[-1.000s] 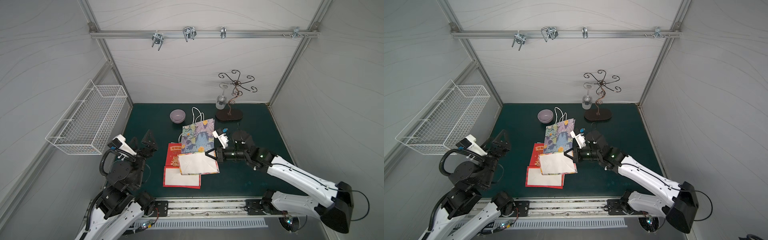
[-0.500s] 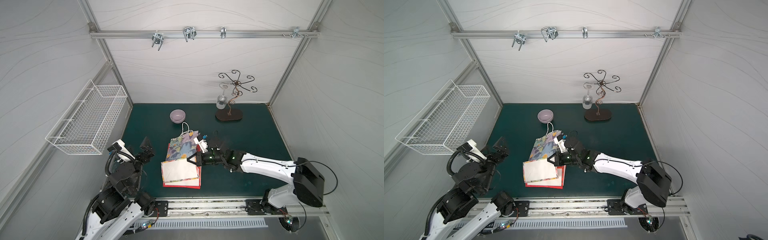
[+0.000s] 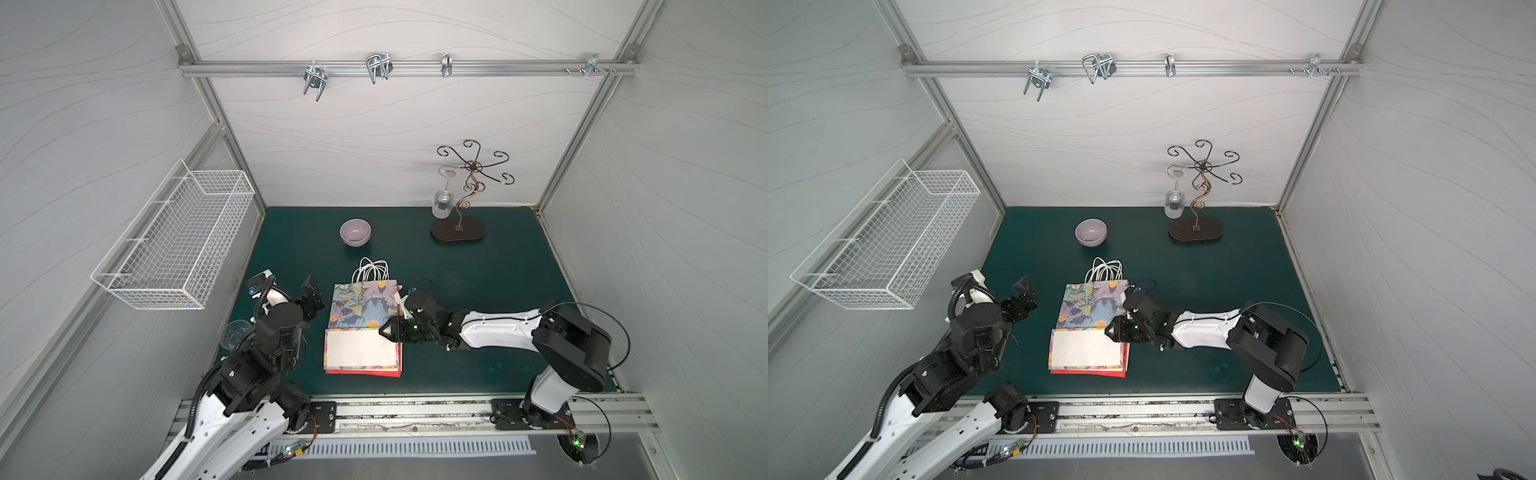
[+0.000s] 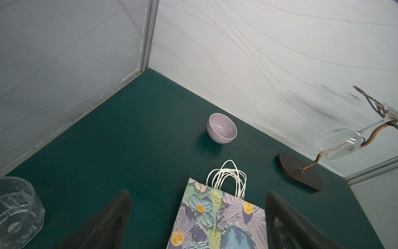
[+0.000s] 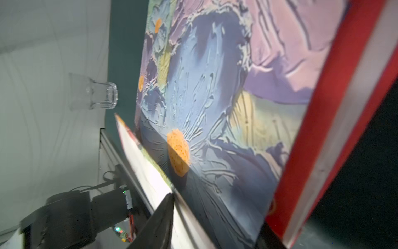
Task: Put away the paper bag
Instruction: Place the paper bag at the center of the board, then reset both arms
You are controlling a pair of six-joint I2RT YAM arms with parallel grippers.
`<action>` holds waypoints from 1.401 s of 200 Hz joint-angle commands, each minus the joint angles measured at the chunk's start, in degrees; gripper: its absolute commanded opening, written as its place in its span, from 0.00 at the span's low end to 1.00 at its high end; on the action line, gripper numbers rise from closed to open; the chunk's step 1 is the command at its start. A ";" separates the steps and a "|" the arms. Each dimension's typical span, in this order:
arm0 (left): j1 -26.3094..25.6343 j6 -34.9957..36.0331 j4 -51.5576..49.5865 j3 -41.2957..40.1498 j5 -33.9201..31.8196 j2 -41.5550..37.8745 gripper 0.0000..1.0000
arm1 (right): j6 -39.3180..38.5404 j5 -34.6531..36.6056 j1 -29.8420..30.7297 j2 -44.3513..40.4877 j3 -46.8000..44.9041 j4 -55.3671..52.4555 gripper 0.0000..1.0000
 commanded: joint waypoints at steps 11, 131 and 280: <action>2.07 -0.62 3.56 -1.56 -1.06 3.72 0.98 | -1.95 11.61 -0.04 -6.42 0.28 -11.77 0.64; 29.47 26.31 40.39 -13.56 23.54 33.20 0.99 | -47.59 13.55 -56.24 -37.07 -13.56 -15.10 0.85; 35.78 36.33 80.45 -17.87 36.83 60.14 0.99 | -50.72 2.83 -59.10 -3.91 -21.92 38.92 0.90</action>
